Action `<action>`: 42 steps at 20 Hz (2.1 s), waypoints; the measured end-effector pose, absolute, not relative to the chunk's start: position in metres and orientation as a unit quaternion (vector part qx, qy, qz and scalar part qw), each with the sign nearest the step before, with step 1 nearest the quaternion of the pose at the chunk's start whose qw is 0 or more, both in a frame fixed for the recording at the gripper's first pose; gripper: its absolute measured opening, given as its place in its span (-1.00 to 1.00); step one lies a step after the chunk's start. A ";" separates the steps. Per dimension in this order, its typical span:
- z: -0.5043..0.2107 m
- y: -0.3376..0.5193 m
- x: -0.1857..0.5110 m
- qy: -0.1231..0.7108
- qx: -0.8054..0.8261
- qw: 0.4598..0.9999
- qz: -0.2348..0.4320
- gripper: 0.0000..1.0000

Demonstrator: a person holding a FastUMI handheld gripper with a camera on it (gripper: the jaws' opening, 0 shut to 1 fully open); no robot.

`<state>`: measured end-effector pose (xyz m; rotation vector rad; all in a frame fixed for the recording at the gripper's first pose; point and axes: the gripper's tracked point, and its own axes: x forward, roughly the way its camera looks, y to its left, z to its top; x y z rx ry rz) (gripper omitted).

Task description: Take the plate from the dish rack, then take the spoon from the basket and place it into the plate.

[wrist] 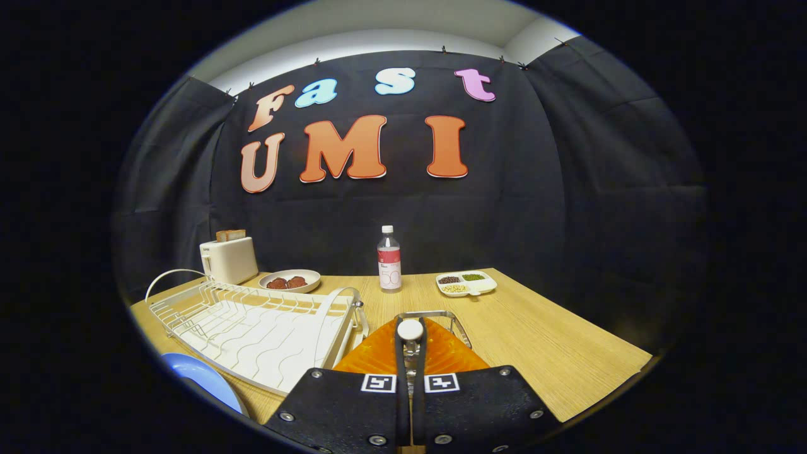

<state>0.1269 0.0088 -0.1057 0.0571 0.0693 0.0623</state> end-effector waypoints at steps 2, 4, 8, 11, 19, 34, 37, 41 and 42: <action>-0.097 0.002 0.125 0.026 0.016 0.999 0.023 -0.96; -0.085 -0.002 0.120 0.018 0.010 1.000 0.018 -0.97; -0.057 -0.006 0.099 -0.006 -0.004 1.000 0.012 -0.96; -0.036 -0.001 0.074 -0.021 -0.006 1.000 0.016 -0.96; -0.018 0.045 -0.012 -0.029 0.004 0.998 0.053 -0.97; -0.072 0.201 -0.082 0.012 0.064 0.981 0.181 -0.96; -0.084 0.227 -0.083 0.022 0.054 0.977 0.206 -0.96; -0.097 0.245 -0.077 0.036 0.052 0.973 0.223 -0.95; -0.102 0.246 -0.076 0.042 0.052 0.973 0.222 -0.94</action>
